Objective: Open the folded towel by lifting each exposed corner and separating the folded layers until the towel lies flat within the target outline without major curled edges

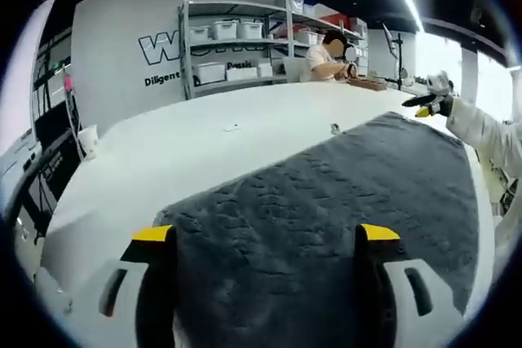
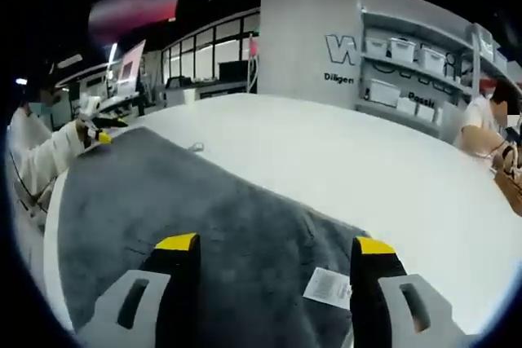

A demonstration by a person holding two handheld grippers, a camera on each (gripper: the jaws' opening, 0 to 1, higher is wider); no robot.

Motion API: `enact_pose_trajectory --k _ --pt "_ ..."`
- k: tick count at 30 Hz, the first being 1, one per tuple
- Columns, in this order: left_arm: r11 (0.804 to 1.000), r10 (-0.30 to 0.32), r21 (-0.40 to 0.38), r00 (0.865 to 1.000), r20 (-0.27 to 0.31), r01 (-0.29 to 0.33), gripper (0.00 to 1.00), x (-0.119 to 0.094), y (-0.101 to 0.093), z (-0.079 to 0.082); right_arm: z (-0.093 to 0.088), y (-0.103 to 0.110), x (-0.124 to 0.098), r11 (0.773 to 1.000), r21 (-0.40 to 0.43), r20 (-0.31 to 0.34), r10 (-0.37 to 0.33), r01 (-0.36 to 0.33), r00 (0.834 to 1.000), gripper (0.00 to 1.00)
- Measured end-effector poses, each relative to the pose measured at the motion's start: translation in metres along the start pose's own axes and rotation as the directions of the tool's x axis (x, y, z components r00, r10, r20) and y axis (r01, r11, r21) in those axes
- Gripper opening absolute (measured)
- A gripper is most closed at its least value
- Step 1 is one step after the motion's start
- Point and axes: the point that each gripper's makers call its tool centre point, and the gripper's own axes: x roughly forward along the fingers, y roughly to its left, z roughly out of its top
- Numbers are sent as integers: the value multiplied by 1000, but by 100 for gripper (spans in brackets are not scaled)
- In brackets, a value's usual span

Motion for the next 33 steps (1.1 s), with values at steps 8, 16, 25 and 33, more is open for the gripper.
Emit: enact_pose_trajectory --k 8,16,25,33 --pt "998 31 -53 999 10 -30 79 18 10 0 -15 -8 12 998 37 -15 -40 40 999 66" --pt "998 52 -46 998 -23 -53 81 21 11 -14 -28 -7 19 998 62 -37 -17 19 999 69" --pt "999 35 -36 999 12 -35 84 21 9 -15 -28 -9 20 998 59 -11 -18 19 1000 72" --pt "999 27 -33 999 25 -27 87 21 11 -14 -28 -13 21 999 51 2 -10 9 1000 76"
